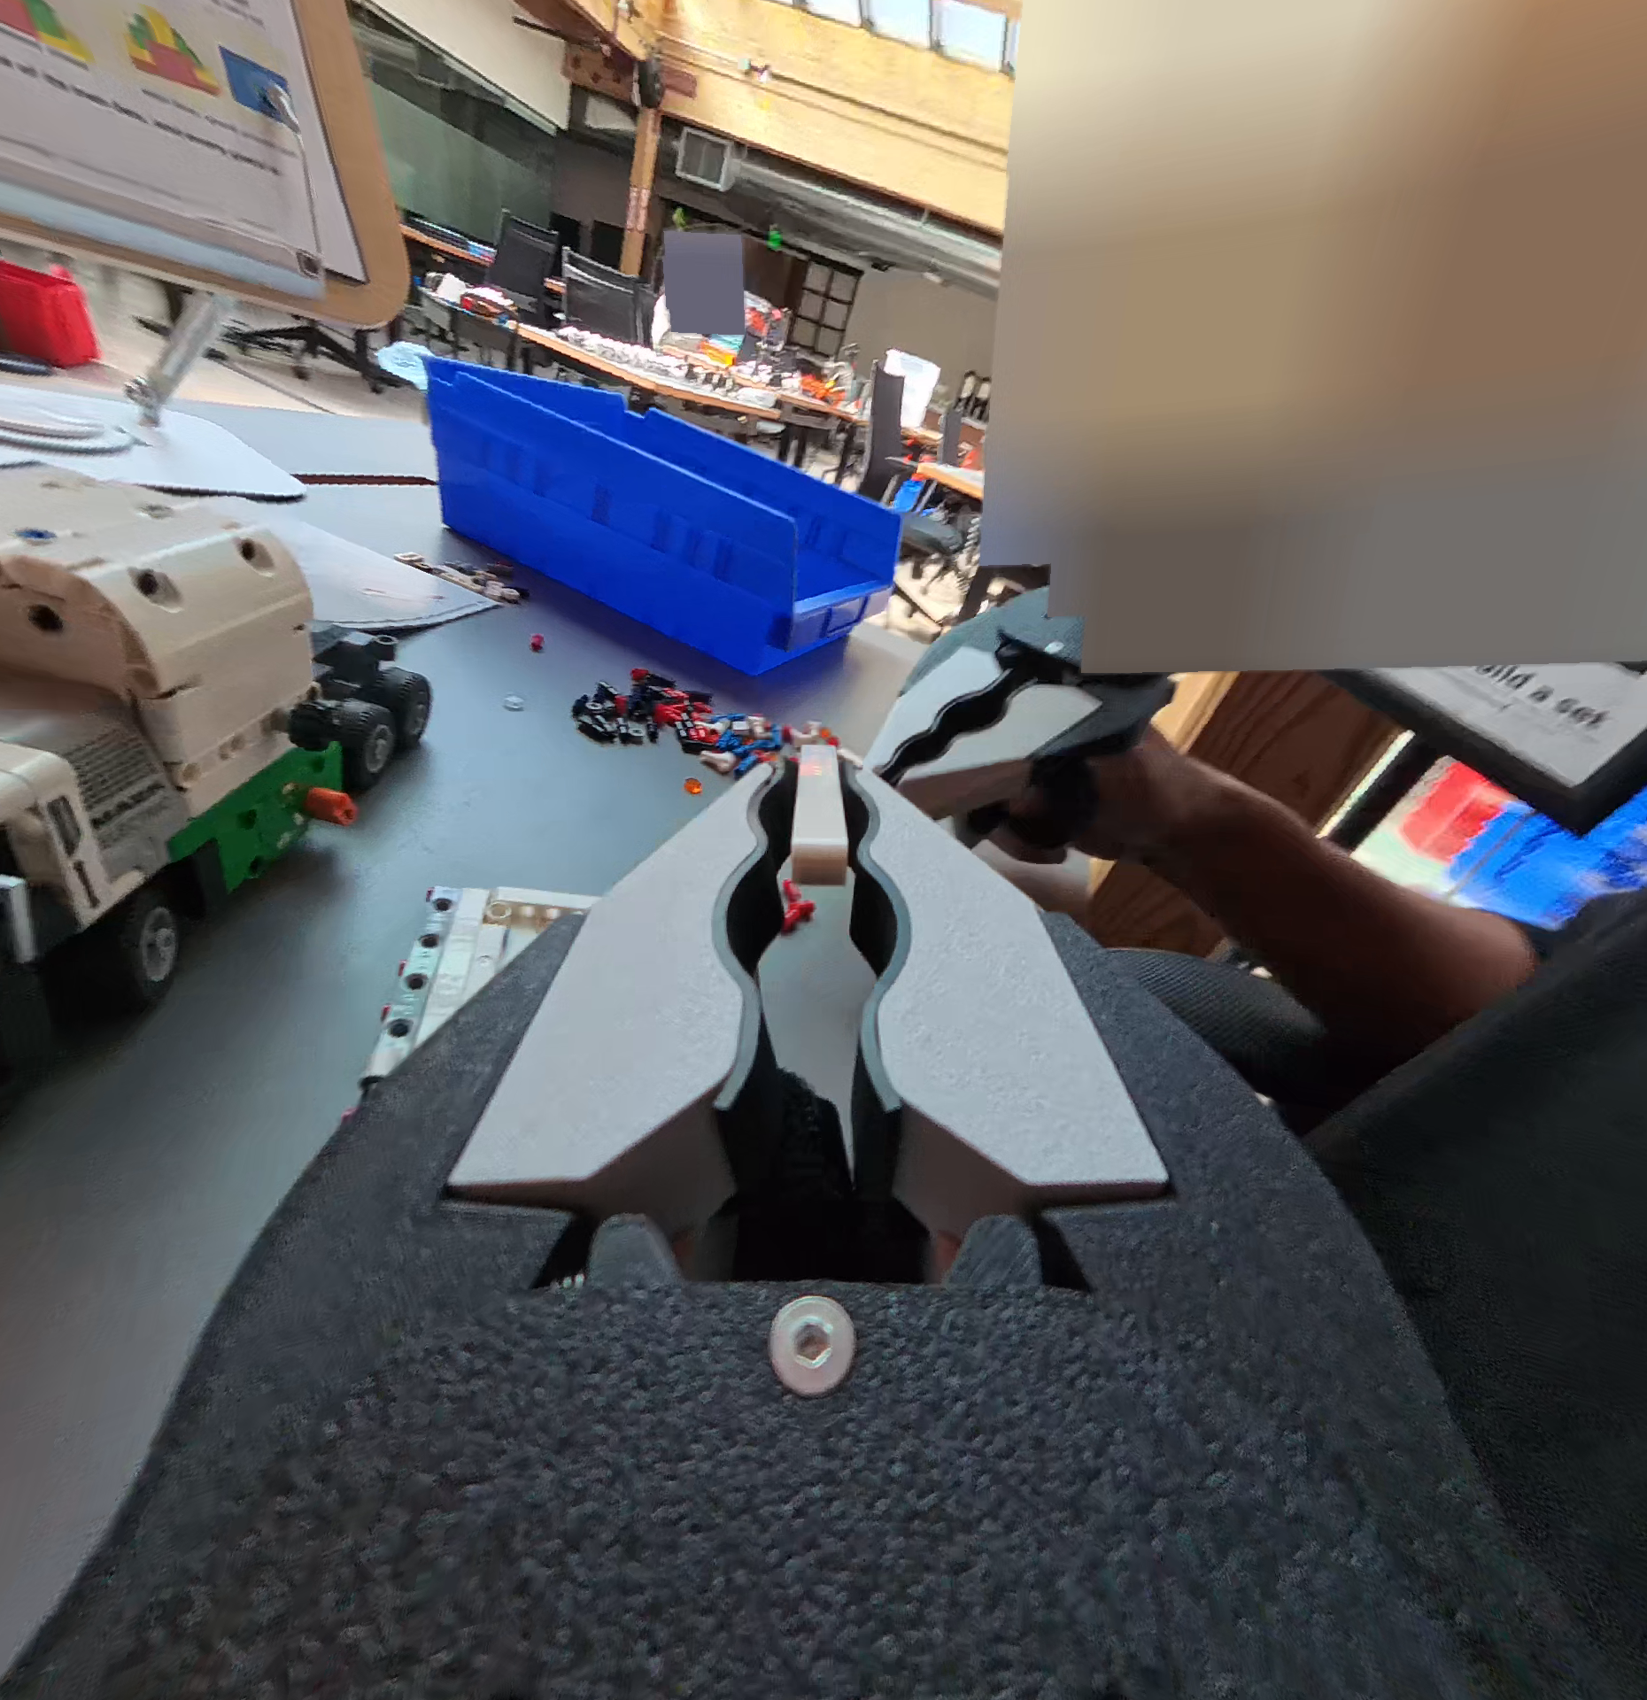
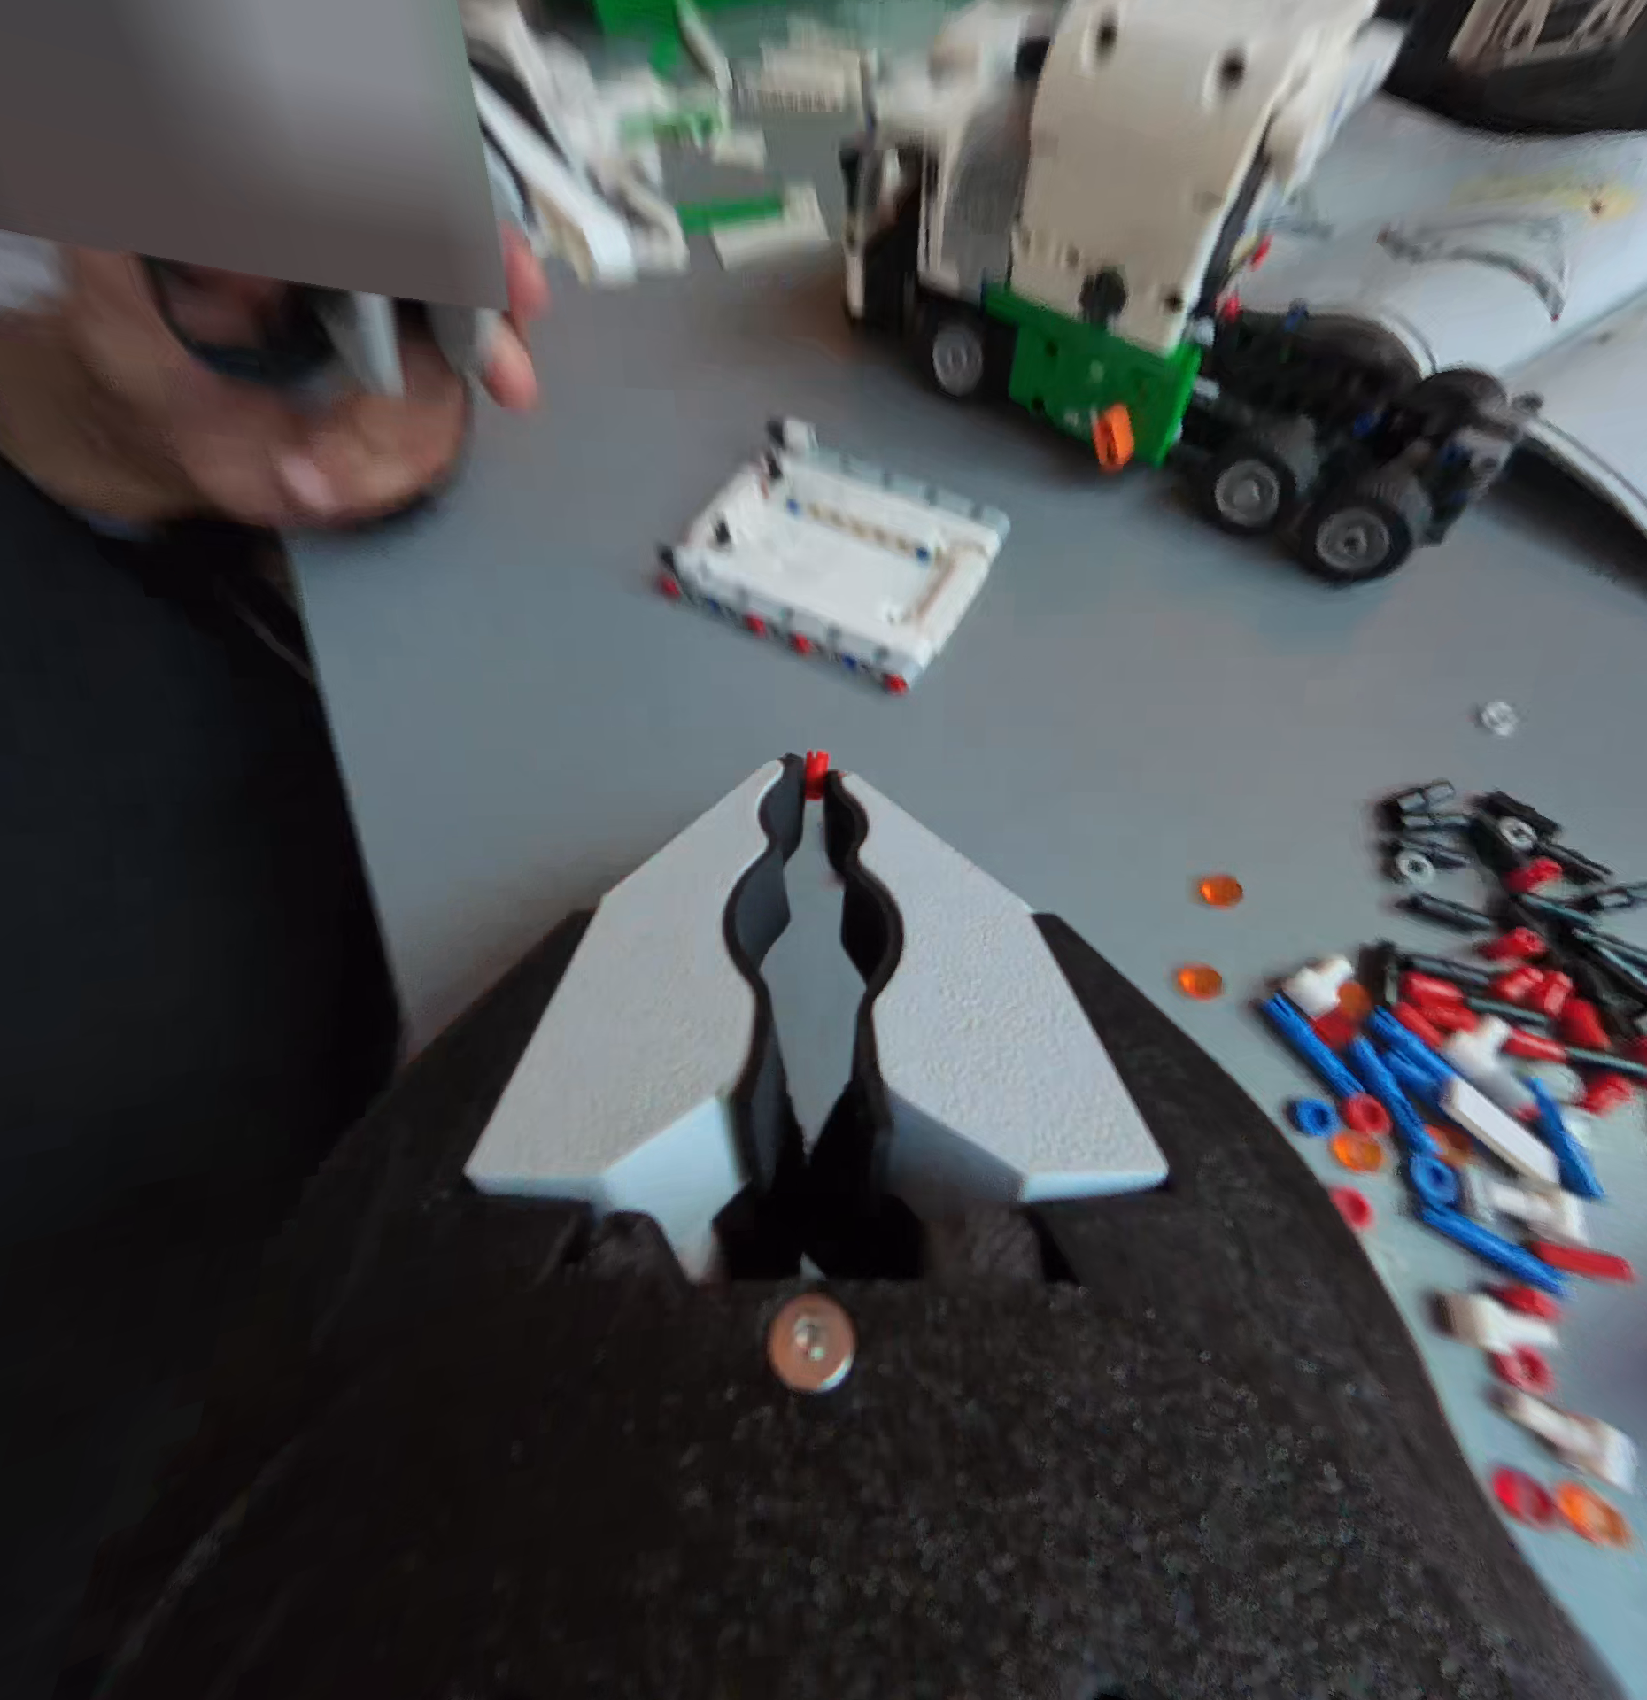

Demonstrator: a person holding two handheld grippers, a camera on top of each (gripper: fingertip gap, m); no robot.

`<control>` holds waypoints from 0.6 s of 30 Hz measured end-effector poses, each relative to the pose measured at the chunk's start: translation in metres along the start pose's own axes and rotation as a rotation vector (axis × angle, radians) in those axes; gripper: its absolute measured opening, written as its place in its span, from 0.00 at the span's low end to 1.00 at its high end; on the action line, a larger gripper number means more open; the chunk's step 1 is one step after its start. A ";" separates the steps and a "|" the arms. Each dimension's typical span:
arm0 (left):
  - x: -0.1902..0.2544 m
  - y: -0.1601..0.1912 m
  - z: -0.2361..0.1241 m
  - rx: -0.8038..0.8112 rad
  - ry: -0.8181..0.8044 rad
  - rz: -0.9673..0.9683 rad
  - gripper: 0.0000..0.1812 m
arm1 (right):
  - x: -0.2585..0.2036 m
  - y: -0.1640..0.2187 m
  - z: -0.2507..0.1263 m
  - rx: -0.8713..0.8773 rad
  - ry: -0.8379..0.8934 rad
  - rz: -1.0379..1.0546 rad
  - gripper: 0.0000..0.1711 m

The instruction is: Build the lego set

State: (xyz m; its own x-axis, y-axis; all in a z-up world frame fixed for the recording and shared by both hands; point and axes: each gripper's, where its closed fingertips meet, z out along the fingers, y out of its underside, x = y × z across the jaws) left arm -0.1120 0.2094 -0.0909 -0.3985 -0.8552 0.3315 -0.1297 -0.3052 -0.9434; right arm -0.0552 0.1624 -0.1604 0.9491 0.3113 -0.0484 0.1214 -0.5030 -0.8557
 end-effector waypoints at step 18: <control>0.011 0.020 0.010 -0.110 -0.220 0.531 0.04 | -0.052 -0.067 0.011 0.492 -0.492 0.898 0.01</control>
State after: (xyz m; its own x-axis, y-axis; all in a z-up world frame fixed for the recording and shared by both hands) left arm -0.1099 0.1902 -0.1063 -0.2387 -0.9494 -0.2039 -0.0621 0.2245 -0.9725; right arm -0.1161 0.1888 -0.1067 0.4054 0.3352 -0.8504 -0.7755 -0.3665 -0.5141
